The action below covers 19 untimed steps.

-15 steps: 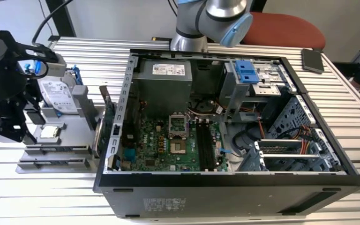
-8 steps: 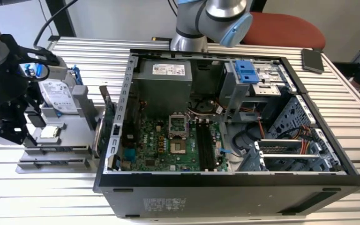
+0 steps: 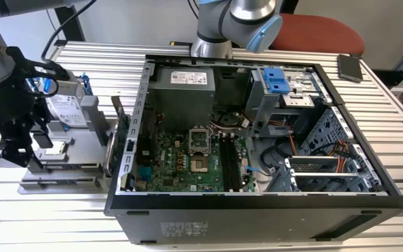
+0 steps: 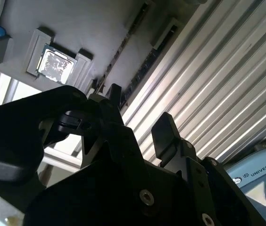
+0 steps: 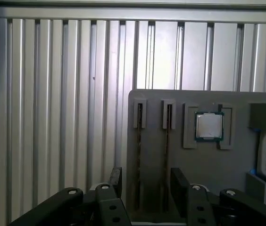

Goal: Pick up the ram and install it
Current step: 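Pick up the ram and move it above insertion slot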

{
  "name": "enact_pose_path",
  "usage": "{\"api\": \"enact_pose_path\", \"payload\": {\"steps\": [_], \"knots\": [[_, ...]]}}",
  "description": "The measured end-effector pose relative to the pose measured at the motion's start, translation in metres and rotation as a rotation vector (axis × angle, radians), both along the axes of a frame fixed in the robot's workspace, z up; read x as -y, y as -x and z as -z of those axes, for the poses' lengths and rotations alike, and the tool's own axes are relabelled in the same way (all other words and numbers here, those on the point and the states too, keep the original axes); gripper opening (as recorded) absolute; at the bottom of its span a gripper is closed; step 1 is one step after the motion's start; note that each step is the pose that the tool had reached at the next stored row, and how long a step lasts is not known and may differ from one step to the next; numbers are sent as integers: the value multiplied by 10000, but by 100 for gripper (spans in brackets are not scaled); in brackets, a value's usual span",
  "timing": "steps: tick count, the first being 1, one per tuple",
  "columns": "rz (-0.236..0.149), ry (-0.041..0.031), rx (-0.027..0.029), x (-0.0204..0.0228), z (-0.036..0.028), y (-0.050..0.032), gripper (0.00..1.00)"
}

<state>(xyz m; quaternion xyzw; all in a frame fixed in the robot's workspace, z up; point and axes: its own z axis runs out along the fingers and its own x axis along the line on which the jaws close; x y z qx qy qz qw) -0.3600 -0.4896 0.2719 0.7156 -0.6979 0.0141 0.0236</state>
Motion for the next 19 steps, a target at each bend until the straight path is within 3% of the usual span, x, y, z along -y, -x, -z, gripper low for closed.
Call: {"api": "enact_pose_path", "payload": {"steps": [9,19], "knots": [[48,89,0,-4,66,0,100],[271,92,-1,-5,188,-28,100]]}}
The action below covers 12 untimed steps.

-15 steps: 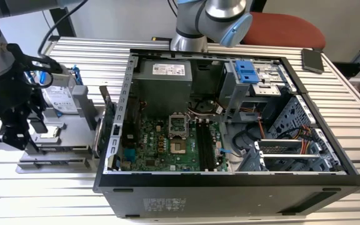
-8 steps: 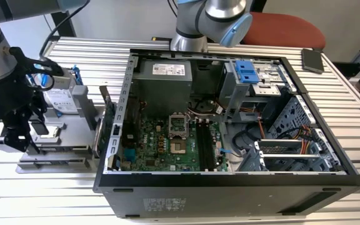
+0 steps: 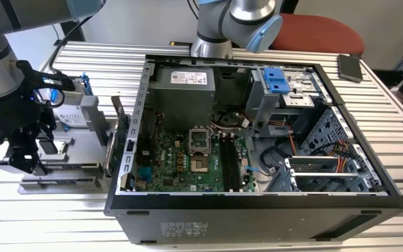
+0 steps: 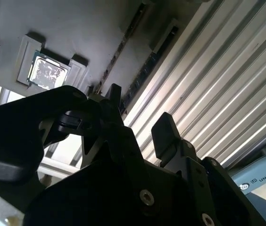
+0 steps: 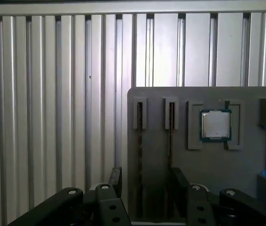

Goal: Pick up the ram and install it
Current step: 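Pick up the ram and move it above insertion slot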

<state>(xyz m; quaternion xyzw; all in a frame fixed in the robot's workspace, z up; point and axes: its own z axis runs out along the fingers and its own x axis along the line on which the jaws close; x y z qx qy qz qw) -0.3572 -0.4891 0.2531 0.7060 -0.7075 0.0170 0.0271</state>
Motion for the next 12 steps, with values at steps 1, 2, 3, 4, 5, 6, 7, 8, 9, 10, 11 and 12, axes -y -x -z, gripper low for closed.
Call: {"api": "enact_pose_path", "payload": {"steps": [1,2,3,4,5,6,7,8,9,10,11,12], "knots": [[-1,0,-5,0,15,-10,100],[-3,2,-13,0,31,-23,100],[-6,3,-19,0,47,-33,100],[-9,4,-25,0,63,-42,100],[-13,6,-28,0,79,-49,100],[-18,8,-29,0,94,-55,100],[-21,10,-29,0,106,-58,100],[-24,10,-29,0,111,-59,100],[-27,11,-30,0,113,-59,100],[-29,12,-31,0,113,-59,100],[-30,12,-31,0,113,-59,100],[-31,12,-31,1,113,-60,100]]}}
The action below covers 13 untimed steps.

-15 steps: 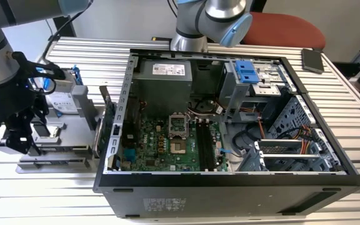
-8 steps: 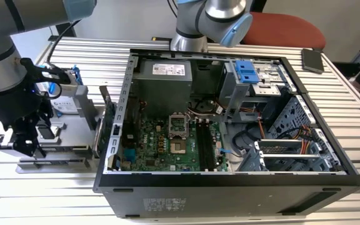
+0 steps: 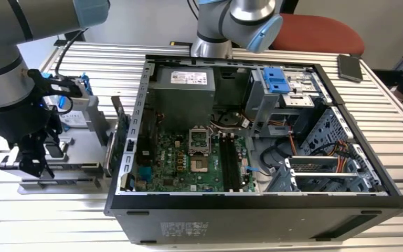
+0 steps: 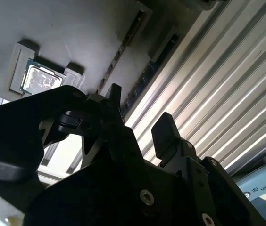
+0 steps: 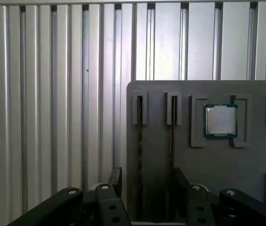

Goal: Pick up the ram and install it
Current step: 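Pick up the ram and move it above insertion slot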

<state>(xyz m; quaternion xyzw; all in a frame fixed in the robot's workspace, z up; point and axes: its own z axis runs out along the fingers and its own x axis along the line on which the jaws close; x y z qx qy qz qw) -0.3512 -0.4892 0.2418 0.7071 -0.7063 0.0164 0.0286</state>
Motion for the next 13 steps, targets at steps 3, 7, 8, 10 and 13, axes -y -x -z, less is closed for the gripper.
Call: {"api": "enact_pose_path", "payload": {"steps": [3,7,8,10,13], "knots": [[0,-4,4,0,12,0,100],[0,-105,1,28,51,0,100],[0,-153,1,35,59,0,100],[0,-264,0,50,76,0,100],[0,-426,1,79,99,0,100]]}}
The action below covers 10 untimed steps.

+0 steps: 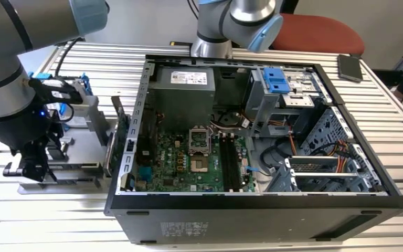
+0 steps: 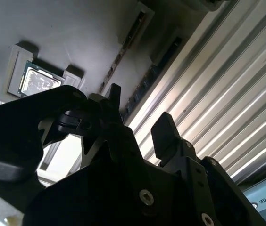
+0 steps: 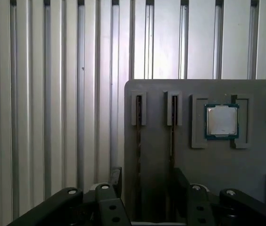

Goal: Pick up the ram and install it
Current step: 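Pick up the ram and move it above insertion slot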

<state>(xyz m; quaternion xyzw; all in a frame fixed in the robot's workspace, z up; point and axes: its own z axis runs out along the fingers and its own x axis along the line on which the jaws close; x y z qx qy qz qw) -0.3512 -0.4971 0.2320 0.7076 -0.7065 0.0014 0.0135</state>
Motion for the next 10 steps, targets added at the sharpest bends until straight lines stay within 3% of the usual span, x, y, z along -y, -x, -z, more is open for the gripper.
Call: {"api": "enact_pose_path", "payload": {"steps": [3,4,10], "knots": [[-1,-241,0,35,19,0,100],[0,-287,-1,47,26,0,100],[0,-292,-26,61,97,0,100]]}}
